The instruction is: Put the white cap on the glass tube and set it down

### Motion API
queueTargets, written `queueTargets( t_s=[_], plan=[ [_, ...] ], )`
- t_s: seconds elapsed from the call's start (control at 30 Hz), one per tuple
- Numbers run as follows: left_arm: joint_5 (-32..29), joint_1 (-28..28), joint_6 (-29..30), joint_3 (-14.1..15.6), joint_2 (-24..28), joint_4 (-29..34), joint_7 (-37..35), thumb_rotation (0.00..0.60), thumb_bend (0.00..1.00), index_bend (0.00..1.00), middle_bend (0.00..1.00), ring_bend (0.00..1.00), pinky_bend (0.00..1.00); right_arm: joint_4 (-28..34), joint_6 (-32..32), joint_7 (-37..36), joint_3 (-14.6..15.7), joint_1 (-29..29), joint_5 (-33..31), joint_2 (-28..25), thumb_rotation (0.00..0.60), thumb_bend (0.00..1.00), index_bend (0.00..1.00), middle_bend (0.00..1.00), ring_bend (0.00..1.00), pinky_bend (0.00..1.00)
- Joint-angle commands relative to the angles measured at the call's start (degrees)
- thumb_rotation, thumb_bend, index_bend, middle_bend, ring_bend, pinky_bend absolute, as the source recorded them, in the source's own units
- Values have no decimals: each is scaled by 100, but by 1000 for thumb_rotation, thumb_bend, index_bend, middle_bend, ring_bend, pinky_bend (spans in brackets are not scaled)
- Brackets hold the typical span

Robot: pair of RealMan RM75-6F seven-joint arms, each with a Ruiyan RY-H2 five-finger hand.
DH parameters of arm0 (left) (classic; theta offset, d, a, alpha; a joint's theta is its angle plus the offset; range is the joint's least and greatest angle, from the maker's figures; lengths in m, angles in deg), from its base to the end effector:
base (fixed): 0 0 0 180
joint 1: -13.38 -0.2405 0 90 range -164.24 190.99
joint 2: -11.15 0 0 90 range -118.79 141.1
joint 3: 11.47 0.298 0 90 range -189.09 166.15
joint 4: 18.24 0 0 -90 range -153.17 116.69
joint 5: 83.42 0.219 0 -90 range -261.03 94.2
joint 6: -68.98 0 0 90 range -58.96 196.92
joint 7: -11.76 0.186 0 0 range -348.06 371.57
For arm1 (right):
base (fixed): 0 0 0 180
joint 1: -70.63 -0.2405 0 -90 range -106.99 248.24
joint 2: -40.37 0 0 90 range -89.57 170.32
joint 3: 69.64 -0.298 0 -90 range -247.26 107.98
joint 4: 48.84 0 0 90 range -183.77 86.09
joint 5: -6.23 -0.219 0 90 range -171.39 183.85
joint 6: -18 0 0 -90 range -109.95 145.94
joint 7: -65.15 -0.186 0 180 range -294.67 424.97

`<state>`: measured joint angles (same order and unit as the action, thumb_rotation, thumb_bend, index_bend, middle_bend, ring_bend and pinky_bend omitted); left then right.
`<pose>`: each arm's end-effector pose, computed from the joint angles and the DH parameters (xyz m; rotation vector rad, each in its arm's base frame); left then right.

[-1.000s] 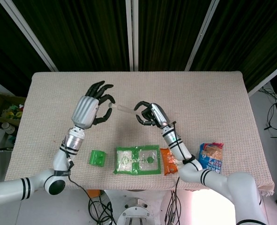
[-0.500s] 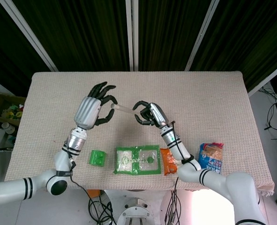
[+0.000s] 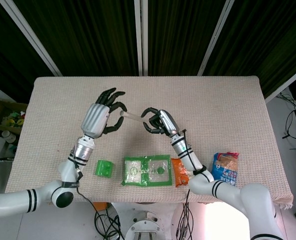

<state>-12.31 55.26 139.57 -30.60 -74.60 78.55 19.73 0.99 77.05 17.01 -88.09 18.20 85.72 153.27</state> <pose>-0.0832 0.4109 0.0495 -1.5693 -0.9768 -1.5201 -0.0822 -0.4660 -0.1111 1.4508 -1.6754 1.7892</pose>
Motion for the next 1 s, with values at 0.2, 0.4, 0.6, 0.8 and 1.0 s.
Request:
queueTargets(
  t_s=[0.2, 0.4, 0.6, 0.8, 1.0],
  plan=[
    [-1, 20, -46, 30, -29, -44, -7, 600, 559, 503, 162, 54, 104, -4, -1, -10, -9, -13, -4, 13, 600, 649, 972, 1000, 1000, 1000],
    [6, 24, -45, 26, -35, -59, -24, 600, 559, 503, 162, 54, 104, -14, -10, -1, -10, -14, -14, 15, 600, 649, 972, 1000, 1000, 1000],
    [22, 31, -68, 44, -25, -71, -20, 600, 526, 409, 160, 53, 103, -21, -14, 13, 1, -10, -12, 15, 600, 649, 972, 1000, 1000, 1000],
    [53, 12, -35, 33, 14, -67, -53, 598, 428, 204, 143, 53, 103, -7, -21, 78, 15, 8, -19, -13, 600, 652, 973, 1000, 1000, 1000],
    [104, -84, 20, 81, 207, -23, -11, 579, 411, 176, 138, 53, 103, 48, -43, 311, 66, 63, -15, -166, 600, 651, 974, 1000, 1000, 1000]
  ],
)
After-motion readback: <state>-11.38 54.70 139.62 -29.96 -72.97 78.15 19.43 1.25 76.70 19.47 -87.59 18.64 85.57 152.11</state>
